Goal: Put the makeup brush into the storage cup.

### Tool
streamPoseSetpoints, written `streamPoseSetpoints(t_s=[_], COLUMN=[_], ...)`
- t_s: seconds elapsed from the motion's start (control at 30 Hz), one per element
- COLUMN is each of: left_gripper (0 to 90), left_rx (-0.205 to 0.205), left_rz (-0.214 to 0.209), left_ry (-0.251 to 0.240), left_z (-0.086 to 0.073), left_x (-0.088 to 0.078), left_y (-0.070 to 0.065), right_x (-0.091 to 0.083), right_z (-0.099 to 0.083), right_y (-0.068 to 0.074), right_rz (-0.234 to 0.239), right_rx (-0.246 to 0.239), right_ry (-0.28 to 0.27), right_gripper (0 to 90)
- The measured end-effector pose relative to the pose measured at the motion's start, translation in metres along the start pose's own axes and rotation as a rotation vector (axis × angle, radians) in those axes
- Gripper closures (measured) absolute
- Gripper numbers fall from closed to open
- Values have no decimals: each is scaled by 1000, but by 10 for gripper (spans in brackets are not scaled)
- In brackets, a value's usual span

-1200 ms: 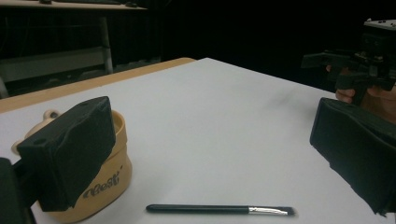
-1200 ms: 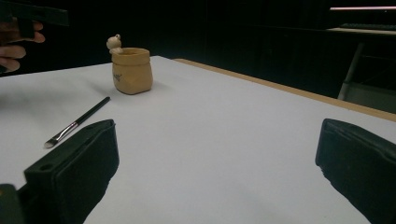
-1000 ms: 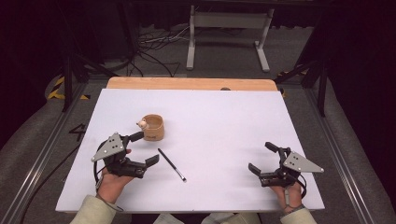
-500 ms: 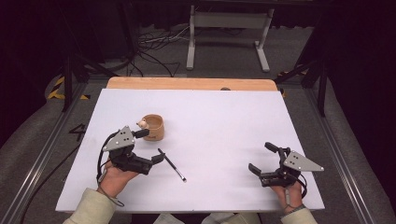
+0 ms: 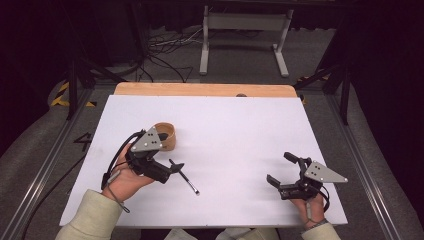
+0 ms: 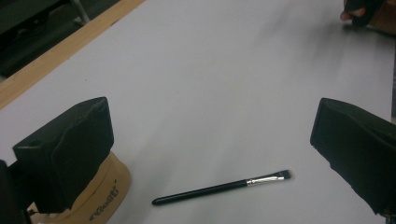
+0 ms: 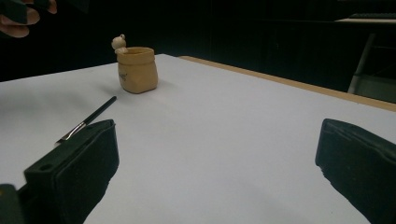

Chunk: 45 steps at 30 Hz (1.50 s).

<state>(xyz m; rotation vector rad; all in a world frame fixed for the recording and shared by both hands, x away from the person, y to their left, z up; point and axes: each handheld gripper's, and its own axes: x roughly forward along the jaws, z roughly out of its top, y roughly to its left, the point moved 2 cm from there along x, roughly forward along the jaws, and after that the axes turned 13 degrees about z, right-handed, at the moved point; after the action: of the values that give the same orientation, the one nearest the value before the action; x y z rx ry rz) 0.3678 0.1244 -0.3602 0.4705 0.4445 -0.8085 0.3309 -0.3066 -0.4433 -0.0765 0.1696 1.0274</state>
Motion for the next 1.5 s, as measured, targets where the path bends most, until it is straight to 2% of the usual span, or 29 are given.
streamPoseSetpoints(t_s=[0.03,0.13,0.2,0.3,0.37,0.6,0.83,0.87,1.03,1.17,1.3,1.43,1.5], left_gripper=[0,0,0,0,0,1,0,0,3,4,4,6,9], left_rx=[28,56,62,46,56,90,161,161,217,244,266,283,319], left_rz=[-2,-7,-25,-87,-87,-93,-76,-76,-95,-116,-122,-126,-142], left_ry=[25,65,94,163,197,259,303,303,356,398,422,451,457], left_z=[3,8,9,11,11,15,21,21,24,26,28,29,30], left_x=[2,4,6,12,16,19,20,20,25,33,37,40,44], left_y=[-1,-2,-1,1,2,5,5,5,6,5,4,3,1], right_x=[0,0,-1,-2,-2,-4,-2,-2,-4,-5,-8,-10,-10], right_z=[0,0,0,1,2,2,2,2,2,3,6,5,5], right_y=[0,0,1,2,3,2,2,2,2,3,5,4,3], right_rz=[0,5,6,8,10,9,20,20,18,5,-12,-17,-14], right_rx=[3,1,3,2,-1,7,13,13,19,44,26,31,30], right_ry=[0,0,1,-2,-6,-11,-10,-10,-12,-23,-22,-23,-26], right_gripper=[0,0,0,0,0,0,0,0,0,0,0,0,0])
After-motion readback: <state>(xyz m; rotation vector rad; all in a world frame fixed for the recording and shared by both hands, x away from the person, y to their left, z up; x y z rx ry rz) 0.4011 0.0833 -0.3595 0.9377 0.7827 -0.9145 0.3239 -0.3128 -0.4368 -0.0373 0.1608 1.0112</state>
